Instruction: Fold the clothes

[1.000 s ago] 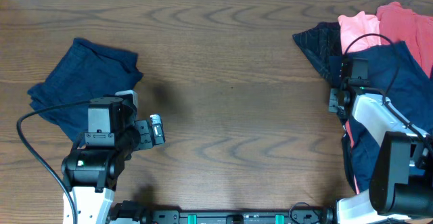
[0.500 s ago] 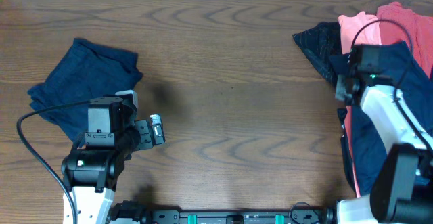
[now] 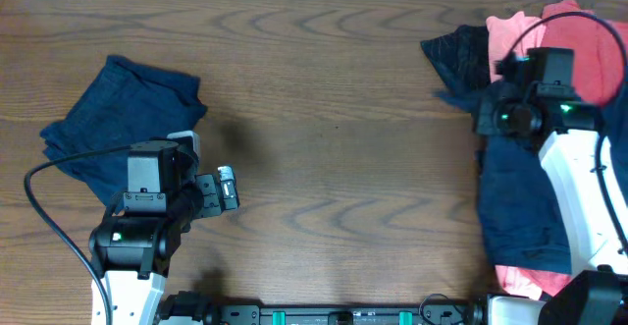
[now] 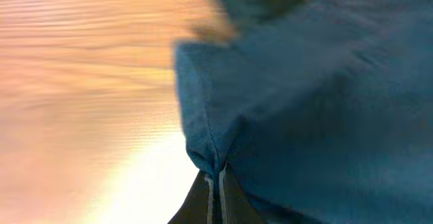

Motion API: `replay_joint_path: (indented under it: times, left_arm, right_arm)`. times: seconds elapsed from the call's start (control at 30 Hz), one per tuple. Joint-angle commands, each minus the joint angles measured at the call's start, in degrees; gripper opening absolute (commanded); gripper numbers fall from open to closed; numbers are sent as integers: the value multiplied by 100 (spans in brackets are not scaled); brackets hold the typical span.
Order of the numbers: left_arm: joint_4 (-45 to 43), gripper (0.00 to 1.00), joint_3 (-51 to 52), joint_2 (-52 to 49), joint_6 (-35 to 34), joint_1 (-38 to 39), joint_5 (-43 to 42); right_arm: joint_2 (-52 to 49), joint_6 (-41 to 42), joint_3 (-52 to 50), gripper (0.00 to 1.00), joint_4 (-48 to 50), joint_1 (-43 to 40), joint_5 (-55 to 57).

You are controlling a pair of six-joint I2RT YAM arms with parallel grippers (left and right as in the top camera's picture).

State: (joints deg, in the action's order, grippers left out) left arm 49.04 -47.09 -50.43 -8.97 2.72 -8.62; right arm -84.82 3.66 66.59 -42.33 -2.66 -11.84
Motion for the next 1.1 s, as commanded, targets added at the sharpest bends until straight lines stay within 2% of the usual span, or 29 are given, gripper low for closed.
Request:
replay_joint_path:
  times: [0.0,0.07,0.13,0.3,0.43,0.57,0.67,0.73,0.8,0.83,0.87,0.93,0.97,1.07]
  left_arm:
    - [-4,98,-94,-4,33,-24,4]
    - [-7,98,-94,-4,33,-24,4]
    - [-4,98,-94,-4,33,-24,4]
    - [-7,98,-94,-4,33,-24,4]
    - [-46,98,-94,-4,33,-24,4]
    - [-76,98,-94,-4,11,-24,2]
    - [-94,98,-94,-4,-114,-24,2]
    - [-111,98,-94,-4,-269,-24,2]
    - [-111,98,-94,-7,-498,-24,2]
    - [-111,98,-92,-7,-636,-24,2]
    - [-109,98,-92,-7,-831,-24,-7]
    - [-127,98,-76,-7,-981,-24,-256]
    - [-153,98,-59,-9,-981,-24,-472]
    - [-223,98,20,-52,-984,-13,-1012]
  right_arm:
    - [9,507,39,1,540,542,-2441]
    - [9,905,39,1,1185,859,-2863]
    - [4,1176,37,4,1755,1215,-2656]
    - [-188,1453,37,3,2096,2240,-245]
    - [-538,1593,37,2,2450,2868,-81]
    - [-1038,2371,37,2,3331,3394,48]
    - [-1351,2612,37,4,4044,3707,136]
    - [-1456,2610,39,22,4293,3829,358]
    - [-1451,2590,39,32,4234,3851,750]
    - [-1419,2535,39,41,4140,3812,876]
    - [-1375,2455,39,67,3995,3731,973]
    - [-1255,2448,39,96,3602,3521,1165]
    - [-1176,2455,39,99,3318,3386,1307]
    - [-938,2455,39,99,2452,2964,1635]
